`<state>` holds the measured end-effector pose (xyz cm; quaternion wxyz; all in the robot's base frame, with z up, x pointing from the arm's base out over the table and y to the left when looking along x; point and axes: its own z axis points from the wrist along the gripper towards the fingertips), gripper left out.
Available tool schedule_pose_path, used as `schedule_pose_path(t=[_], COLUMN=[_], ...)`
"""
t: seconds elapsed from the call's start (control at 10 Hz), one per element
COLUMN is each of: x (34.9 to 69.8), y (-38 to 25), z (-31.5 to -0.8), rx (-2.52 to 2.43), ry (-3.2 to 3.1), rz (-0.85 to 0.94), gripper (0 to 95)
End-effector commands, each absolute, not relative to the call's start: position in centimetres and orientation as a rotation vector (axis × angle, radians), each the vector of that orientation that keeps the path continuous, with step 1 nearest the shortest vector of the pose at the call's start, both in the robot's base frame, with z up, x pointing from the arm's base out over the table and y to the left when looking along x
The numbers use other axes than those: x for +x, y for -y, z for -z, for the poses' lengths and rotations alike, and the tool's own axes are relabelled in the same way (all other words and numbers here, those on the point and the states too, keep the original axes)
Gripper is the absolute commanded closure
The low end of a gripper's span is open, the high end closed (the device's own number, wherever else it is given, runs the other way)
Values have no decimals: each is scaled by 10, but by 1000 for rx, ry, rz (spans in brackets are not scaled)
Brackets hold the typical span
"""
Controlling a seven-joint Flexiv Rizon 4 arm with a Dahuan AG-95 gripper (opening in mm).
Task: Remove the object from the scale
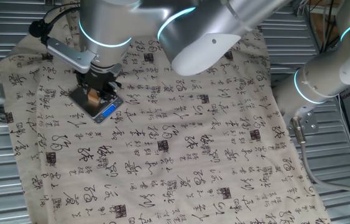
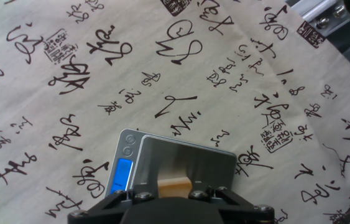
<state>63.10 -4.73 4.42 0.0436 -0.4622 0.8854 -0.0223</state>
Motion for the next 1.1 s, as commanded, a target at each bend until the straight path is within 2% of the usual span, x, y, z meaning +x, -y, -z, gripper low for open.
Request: schedule_pose_path(t=[0.1,1.1], x=[631,629], y=[48,51], z=[-44,-45], rx=[-1409,-1391], ry=[-2706,-2710], rz=[68,61], gripper=[570,570])
